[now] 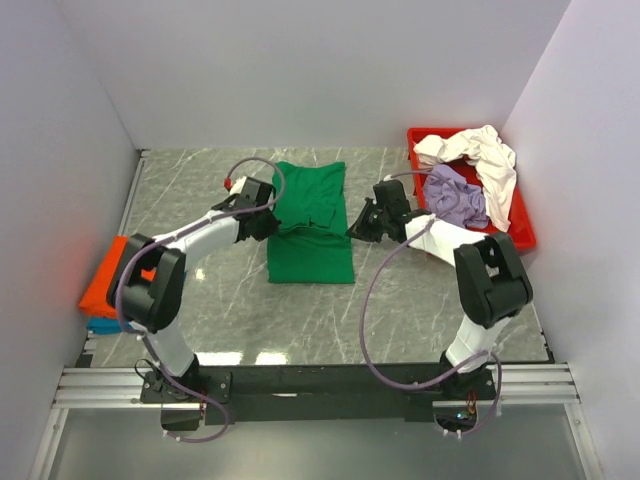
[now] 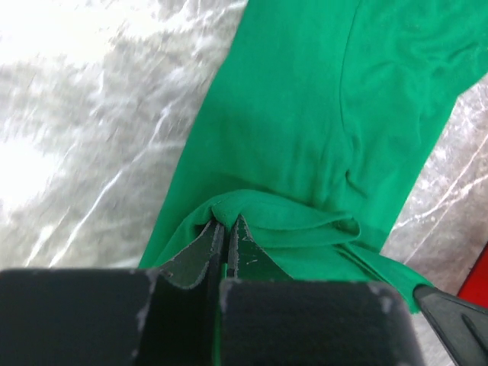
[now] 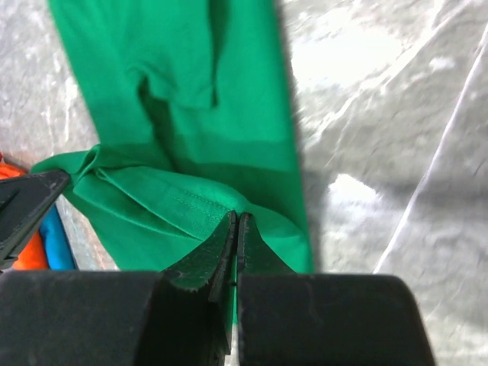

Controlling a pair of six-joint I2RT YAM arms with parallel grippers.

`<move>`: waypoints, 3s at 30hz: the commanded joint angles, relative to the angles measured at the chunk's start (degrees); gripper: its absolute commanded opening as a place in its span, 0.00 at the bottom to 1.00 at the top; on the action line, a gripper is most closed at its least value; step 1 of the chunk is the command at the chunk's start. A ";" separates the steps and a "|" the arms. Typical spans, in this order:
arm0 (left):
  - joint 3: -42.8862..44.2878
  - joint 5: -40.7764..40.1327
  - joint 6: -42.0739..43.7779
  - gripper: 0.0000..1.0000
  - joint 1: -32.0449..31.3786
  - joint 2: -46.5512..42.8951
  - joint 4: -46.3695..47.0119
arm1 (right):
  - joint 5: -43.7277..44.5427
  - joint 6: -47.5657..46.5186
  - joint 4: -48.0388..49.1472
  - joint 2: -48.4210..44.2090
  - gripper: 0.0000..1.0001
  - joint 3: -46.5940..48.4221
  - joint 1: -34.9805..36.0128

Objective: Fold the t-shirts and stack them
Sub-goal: Fold the tshirt

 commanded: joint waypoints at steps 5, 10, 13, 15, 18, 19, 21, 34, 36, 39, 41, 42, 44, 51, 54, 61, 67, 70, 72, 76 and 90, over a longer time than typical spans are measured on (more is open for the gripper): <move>8.92 3.65 3.55 0.00 1.44 5.66 0.23 | -4.90 -0.70 2.44 4.73 0.00 5.80 -3.16; 11.47 3.38 3.91 0.00 1.88 7.34 -1.35 | -5.43 -1.23 1.21 6.66 0.00 8.87 -3.87; 11.65 3.30 3.73 0.00 2.40 7.26 -1.36 | -5.87 -1.23 1.03 7.45 0.00 9.84 -4.39; 12.26 3.65 3.91 0.00 2.75 7.43 -1.35 | -6.31 -1.06 1.21 7.81 0.00 10.20 -4.48; 13.84 3.82 4.43 0.00 3.02 8.57 -2.14 | -6.75 -1.14 0.68 9.12 0.00 11.51 -4.66; 14.02 4.00 4.61 0.00 3.19 9.01 -2.23 | -6.84 -1.23 0.51 9.82 0.00 12.21 -4.83; 14.46 4.70 4.87 0.00 3.63 9.80 -2.06 | -7.10 -1.41 0.25 10.53 0.00 12.92 -5.01; 9.38 9.10 6.02 0.48 6.71 2.00 -0.48 | -2.29 -5.89 -6.61 6.86 0.59 15.21 -6.16; 3.86 9.36 4.36 0.59 6.71 -2.75 0.83 | -0.87 -6.33 -6.88 3.95 0.59 11.63 -5.89; -4.39 8.57 2.50 0.59 6.62 -9.08 2.15 | 1.42 -6.24 -4.35 -2.90 0.57 2.86 -5.01; -11.07 7.79 1.10 0.52 6.54 -14.07 2.95 | 2.82 -6.33 -2.58 -7.47 0.56 -1.82 -3.00; -13.20 7.52 0.66 0.50 6.53 -15.76 3.56 | 3.78 -6.42 -1.79 -9.75 0.55 -5.67 -1.95; -17.25 7.51 -0.22 0.40 6.53 -20.50 4.79 | 4.23 -6.15 0.32 -12.04 0.55 -9.82 0.07; -28.42 11.38 0.92 0.33 5.83 -25.18 12.53 | 6.16 -5.01 5.95 -14.08 0.52 -18.45 6.41; -30.27 12.96 1.09 0.29 5.74 -23.77 15.95 | 7.57 -4.57 5.96 -12.68 0.52 -18.37 7.38; -31.85 16.03 1.27 0.29 4.51 -20.09 22.28 | 8.28 -4.13 7.36 -11.09 0.51 -17.84 7.56; -31.94 15.60 0.75 0.27 3.02 -16.66 23.87 | 7.84 -3.69 7.71 -9.25 0.49 -16.96 7.91; -32.03 15.60 0.39 0.24 2.76 -15.95 23.87 | 7.84 -3.52 7.63 -8.46 0.48 -16.43 8.26; -31.95 14.64 0.22 0.23 2.49 -16.04 22.91 | 7.75 -3.34 7.71 -8.19 0.47 -16.17 8.35; -31.94 13.50 0.04 0.23 2.05 -16.83 21.51 | 7.92 -3.08 7.71 -7.49 0.44 -15.73 8.61; -32.30 12.61 1.09 0.24 1.88 -17.62 19.12 | 8.45 -2.64 7.10 -6.43 0.23 -15.20 8.79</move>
